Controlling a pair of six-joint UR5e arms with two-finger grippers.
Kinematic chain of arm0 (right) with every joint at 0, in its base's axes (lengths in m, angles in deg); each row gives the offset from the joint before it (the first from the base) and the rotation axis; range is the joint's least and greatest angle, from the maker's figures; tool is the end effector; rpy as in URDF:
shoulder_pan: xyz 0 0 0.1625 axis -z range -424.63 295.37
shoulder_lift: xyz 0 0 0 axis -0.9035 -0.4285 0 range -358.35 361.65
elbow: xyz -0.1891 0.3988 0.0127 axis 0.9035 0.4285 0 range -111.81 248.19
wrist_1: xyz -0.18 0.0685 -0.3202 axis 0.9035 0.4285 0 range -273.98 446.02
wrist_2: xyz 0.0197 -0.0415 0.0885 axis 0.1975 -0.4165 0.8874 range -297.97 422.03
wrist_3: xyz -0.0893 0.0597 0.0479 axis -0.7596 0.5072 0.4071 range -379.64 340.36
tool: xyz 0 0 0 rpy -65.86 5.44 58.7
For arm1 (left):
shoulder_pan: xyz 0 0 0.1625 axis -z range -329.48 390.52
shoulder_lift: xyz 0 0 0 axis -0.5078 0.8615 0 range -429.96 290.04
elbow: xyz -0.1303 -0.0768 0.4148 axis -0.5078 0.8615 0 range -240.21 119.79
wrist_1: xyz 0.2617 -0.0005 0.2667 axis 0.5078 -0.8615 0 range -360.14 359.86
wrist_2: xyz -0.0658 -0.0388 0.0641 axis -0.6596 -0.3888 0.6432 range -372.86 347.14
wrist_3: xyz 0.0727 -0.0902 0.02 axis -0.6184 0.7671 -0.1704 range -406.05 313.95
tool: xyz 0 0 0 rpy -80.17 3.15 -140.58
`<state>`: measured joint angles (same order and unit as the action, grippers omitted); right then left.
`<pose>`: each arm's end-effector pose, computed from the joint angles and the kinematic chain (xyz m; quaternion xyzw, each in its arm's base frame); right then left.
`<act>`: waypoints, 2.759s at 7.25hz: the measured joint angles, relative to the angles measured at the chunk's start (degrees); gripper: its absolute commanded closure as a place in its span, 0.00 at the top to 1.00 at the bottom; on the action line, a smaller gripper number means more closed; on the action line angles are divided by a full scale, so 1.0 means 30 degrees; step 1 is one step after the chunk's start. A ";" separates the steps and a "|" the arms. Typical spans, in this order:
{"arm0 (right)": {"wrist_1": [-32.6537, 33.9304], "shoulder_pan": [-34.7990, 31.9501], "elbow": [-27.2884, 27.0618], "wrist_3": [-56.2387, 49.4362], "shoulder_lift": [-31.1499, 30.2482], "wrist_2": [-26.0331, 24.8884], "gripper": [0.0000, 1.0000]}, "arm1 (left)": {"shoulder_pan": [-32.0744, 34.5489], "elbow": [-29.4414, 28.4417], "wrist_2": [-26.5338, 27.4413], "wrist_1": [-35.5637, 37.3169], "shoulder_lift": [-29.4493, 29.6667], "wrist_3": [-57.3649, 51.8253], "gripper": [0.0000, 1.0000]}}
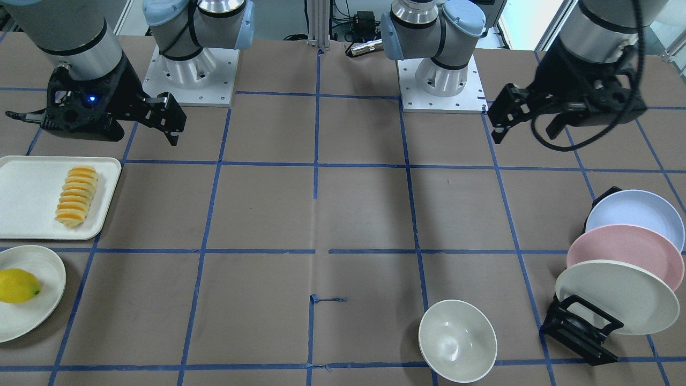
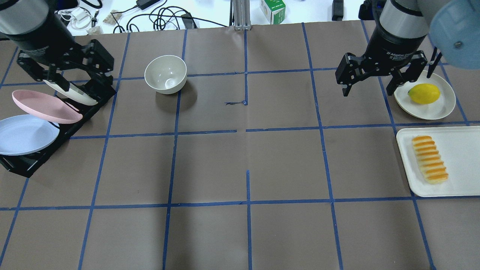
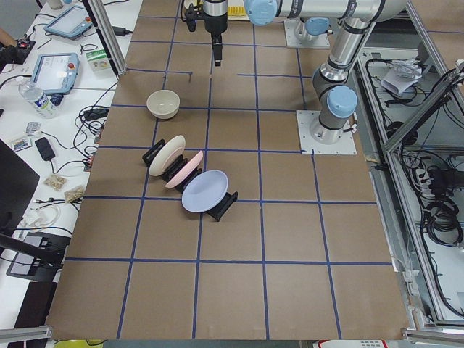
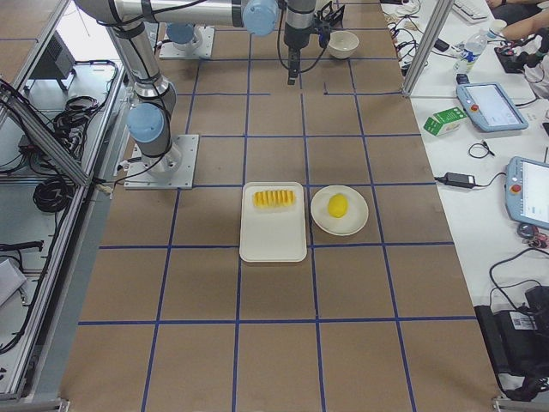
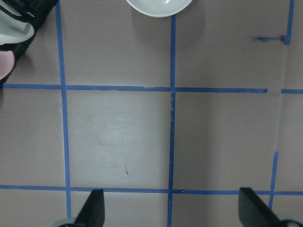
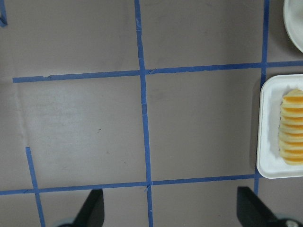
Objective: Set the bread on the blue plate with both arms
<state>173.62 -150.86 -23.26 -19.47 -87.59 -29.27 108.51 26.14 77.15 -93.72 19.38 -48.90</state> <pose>0.1010 -0.4523 0.4654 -0.0339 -0.9986 -0.0405 0.0101 -0.0380 -0.4622 0.5139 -0.0798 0.9968 -0.0063 0.0009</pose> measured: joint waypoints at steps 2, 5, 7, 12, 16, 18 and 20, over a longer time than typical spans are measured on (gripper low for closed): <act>0.0768 0.2796 -0.1277 -0.1489 0.0077 0.0039 1.00 | -0.3225 -0.0111 0.0048 0.0017 -0.0048 -0.0204 1.00; 0.5524 0.6407 -0.4472 -0.6901 0.0230 0.0013 1.00 | -0.8892 0.0232 0.0108 0.0482 0.0667 -0.0358 1.00; 0.7957 0.8235 -0.5855 -0.9458 0.1064 0.0021 1.00 | -1.1505 0.0710 0.0112 0.3102 0.2199 -0.0557 1.00; 1.2451 1.0172 -0.8315 -1.1237 0.3333 -0.0188 1.00 | -1.2629 0.1920 0.1700 0.8885 0.6620 -0.0127 0.98; 1.3470 1.0223 -0.8776 -1.1088 0.4323 -0.0800 1.00 | -1.2638 0.1888 0.1772 0.9350 0.7879 0.0192 0.16; 1.3859 1.0229 -0.8788 -1.1102 0.4727 -0.1152 1.00 | -1.2637 0.1889 0.1686 0.9341 0.7942 0.0167 0.00; 1.4269 1.0230 -0.8935 -1.1013 0.5034 -0.1648 1.00 | -1.2637 0.1853 0.1648 0.9339 0.7949 0.0135 0.00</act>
<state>216.43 -120.17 -50.06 -52.50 -72.49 -34.21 70.60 31.70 82.10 -65.71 43.22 -48.50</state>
